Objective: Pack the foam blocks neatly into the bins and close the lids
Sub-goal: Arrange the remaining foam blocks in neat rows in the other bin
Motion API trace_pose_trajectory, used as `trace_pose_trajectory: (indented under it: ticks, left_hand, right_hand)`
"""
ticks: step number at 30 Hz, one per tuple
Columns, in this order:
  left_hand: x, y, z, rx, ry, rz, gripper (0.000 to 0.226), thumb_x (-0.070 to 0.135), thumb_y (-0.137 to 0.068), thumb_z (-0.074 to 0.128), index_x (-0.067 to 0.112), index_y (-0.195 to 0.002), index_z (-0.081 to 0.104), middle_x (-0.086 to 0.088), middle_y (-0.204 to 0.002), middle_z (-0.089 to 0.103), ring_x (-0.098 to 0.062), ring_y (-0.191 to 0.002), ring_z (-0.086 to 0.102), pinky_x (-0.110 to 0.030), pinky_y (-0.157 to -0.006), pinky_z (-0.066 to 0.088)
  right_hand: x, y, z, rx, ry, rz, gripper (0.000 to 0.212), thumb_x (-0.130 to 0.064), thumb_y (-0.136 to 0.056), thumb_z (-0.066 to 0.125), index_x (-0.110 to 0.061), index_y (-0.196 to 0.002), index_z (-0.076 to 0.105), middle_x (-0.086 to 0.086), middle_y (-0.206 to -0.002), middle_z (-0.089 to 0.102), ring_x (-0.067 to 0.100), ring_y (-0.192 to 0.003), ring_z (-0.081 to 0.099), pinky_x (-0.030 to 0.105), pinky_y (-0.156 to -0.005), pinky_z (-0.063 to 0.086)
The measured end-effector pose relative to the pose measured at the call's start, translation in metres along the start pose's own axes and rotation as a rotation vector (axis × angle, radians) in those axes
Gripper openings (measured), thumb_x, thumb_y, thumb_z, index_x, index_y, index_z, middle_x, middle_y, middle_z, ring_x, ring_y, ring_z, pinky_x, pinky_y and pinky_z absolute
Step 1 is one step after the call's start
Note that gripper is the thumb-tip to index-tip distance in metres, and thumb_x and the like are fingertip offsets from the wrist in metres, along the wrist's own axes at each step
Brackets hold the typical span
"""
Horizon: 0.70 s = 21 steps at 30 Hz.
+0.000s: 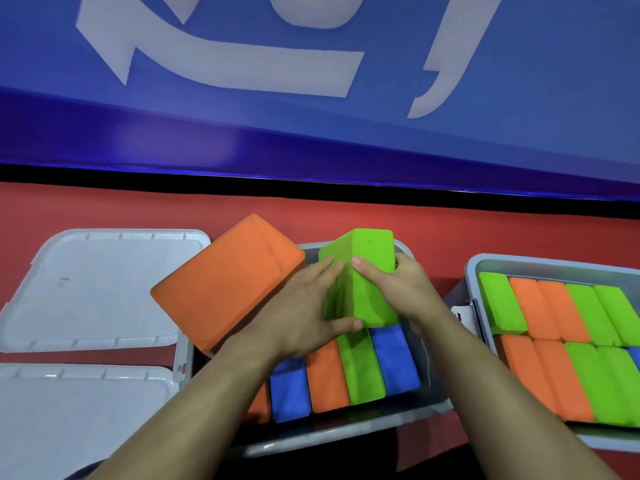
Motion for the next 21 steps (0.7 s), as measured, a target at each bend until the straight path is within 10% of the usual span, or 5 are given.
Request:
trace_pose_trajectory:
  ticks: [10, 21]
  left_hand:
    - [-0.056, 0.044, -0.031, -0.006, -0.388, -0.223, 0.122, 0.09, -0.058, 0.007, 0.03, -0.164, 0.004, -0.005, -0.172, -0.005, -0.029, -0.158, -0.003, -0.049, -0.127, 0.006]
    - [-0.101, 0.073, -0.025, -0.173, -0.382, -0.472, 0.102, 0.071, -0.093, 0.048, 0.029, -0.161, -0.016, 0.003, -0.168, -0.026, -0.025, -0.157, -0.015, -0.061, -0.123, 0.017]
  right_hand:
    - [0.038, -0.033, 0.062, 0.049, 0.181, 0.096, 0.11, -0.101, -0.037, 0.058, -0.017, -0.107, 0.068, -0.001, -0.102, 0.074, 0.02, -0.096, 0.071, 0.04, -0.087, 0.058]
    - [0.056, -0.093, 0.103, -0.21, 0.374, 0.251, 0.085, -0.07, -0.074, 0.073, 0.001, -0.12, 0.062, 0.014, -0.112, 0.069, 0.03, -0.1, 0.069, 0.033, -0.072, 0.051]
Point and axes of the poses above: each hand's wrist, its own y-axis away from the middle knuckle, its own z-axis out of the palm, x = y × z, the point moved 9 cm from there along -y, towards the middle knuckle
